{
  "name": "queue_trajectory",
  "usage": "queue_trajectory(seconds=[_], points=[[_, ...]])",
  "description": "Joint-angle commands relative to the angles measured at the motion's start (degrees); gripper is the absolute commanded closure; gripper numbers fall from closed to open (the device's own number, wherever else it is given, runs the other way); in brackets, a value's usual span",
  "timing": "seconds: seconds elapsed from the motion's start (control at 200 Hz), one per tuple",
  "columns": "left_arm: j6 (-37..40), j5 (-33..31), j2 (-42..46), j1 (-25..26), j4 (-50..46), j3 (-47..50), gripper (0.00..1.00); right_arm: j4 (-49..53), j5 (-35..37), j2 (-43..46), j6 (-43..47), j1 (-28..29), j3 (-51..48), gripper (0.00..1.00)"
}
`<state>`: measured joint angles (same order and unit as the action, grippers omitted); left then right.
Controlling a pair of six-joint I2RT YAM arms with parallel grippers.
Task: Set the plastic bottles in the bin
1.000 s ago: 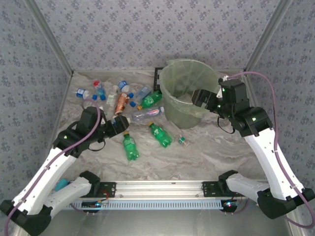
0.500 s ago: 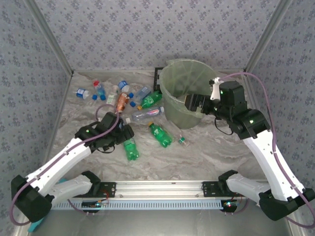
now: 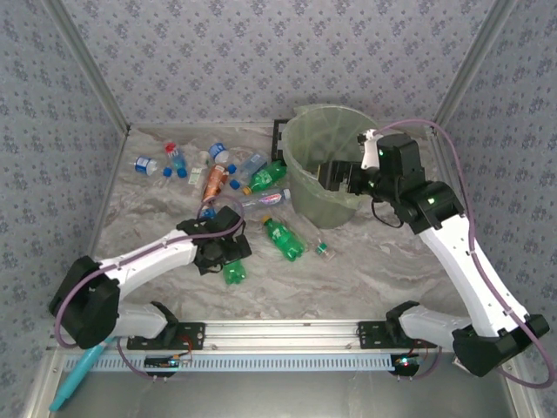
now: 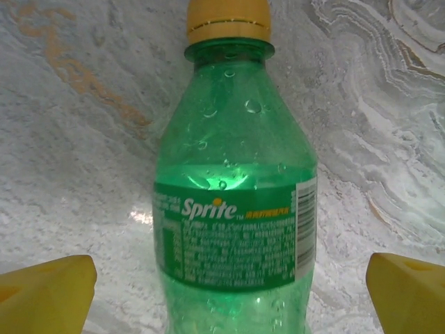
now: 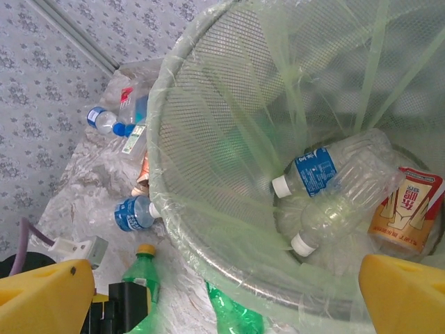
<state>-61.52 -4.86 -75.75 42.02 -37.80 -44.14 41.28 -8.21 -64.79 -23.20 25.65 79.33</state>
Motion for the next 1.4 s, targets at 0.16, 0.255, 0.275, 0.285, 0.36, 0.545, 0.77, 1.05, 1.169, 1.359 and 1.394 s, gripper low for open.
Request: queue_trajectory(seconds=[0.16, 0.255, 0.275, 0.285, 0.36, 0.545, 0.77, 1.05, 1.169, 1.359, 1.394], points=[[1.71, 3.48, -6.47, 0.25, 3.06, -0.07, 0.11, -0.16, -0.25, 1.68, 1.36, 0.24, 0.54, 0.0], [1.66, 3.9, -7.55, 0.21, 2.87, 0.01, 0.14, -0.12, 0.01, 2.41, 1.29, 0.28, -0.12, 0.0], [1.74, 3.85, -7.6, 0.25, 2.81, 0.06, 0.15, -0.2, 0.07, 2.6, 1.24, 0.22, -0.4, 0.0], [1.75, 3.82, -7.65, 0.25, 2.77, 0.1, 0.16, -0.22, 0.04, 2.69, 1.23, 0.2, -0.49, 0.0], [1.84, 3.64, -7.55, 0.25, 2.33, 0.2, 0.19, -0.49, 0.3, 3.24, 1.09, 0.23, -1.17, 0.0], [1.67, 3.42, -6.03, 0.25, 1.57, 0.89, 0.34, -0.91, 0.17, 3.32, 0.75, 0.19, -2.16, 0.0], [1.05, 2.76, -1.86, 0.25, 0.43, 1.7, 0.42, -1.98, -0.64, 2.76, 0.28, 0.32, -2.49, 0.0], [2.0, 1.17, 5.14, 0.21, -5.52, -3.74, 0.42, -2.34, -1.02, 2.87, -0.7, 0.31, -2.79, 0.0], [2.95, -0.16, 7.64, 0.19, -8.83, -8.33, 0.43, -2.34, -0.61, 3.73, -1.08, 0.28, -3.39, 0.0], [4.94, -1.51, 10.08, 0.25, -12.12, -17.56, 0.43, -2.34, -0.24, 4.74, -1.48, 0.3, -3.76, 0.0], [5.18, -1.39, 10.44, 0.26, -12.02, -19.14, 0.43, -2.48, -0.3, 4.85, -1.51, 0.32, -3.67, 0.0]])
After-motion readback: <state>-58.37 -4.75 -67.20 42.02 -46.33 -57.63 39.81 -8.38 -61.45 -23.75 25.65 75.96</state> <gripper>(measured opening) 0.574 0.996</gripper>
